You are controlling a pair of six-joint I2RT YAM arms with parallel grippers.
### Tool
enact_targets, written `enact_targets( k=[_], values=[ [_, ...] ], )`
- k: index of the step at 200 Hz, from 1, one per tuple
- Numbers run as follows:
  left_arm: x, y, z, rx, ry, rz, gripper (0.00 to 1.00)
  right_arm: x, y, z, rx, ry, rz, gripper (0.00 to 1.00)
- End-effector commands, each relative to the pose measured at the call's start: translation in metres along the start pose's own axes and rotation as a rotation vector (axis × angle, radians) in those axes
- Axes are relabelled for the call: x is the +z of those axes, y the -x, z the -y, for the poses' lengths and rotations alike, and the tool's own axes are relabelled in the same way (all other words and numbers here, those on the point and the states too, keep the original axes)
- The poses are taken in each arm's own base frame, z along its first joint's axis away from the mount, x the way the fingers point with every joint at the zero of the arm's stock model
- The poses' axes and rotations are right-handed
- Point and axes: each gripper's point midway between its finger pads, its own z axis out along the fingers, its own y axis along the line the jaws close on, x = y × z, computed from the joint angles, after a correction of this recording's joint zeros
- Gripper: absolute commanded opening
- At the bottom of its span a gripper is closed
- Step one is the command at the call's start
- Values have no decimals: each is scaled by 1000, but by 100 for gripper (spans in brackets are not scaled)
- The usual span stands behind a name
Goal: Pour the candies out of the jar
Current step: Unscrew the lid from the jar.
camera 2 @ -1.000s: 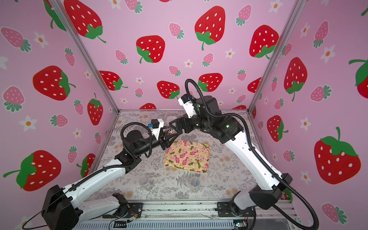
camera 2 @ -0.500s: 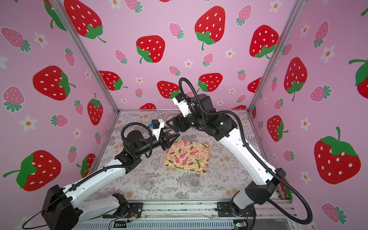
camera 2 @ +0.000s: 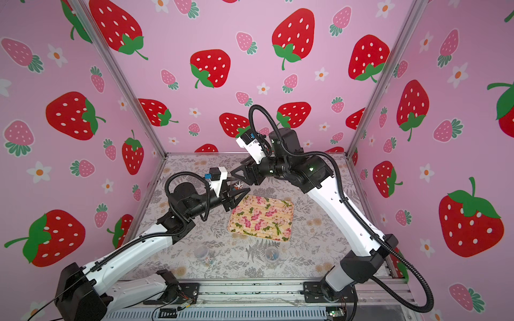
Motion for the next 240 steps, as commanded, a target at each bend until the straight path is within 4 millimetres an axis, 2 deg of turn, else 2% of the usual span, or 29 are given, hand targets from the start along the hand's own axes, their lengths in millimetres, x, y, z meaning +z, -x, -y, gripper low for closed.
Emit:
enact_targets(
  k=[1,34,88,166,172,217,240],
  values=[
    [-8,14,35,7,-169,-5,46,-27,33,-18,-172,154,135,44],
    [-12,18,50,-3,-255,-16,46,-45,37,-37,-305,340,192,44],
    [-13,24,62,-22,-334,-18,46,-48,31,-46,-352,414,186,44],
    [-7,20,53,-31,-290,-10,46,-43,26,-43,-345,391,171,51],
    [-7,19,52,-31,-285,-8,46,-42,25,-43,-350,384,168,55],
    [-6,19,50,-30,-269,-2,46,-41,21,-44,-347,384,154,70],
    [-6,19,48,-27,-259,-1,46,-43,22,-46,-349,379,157,85]
  ],
)
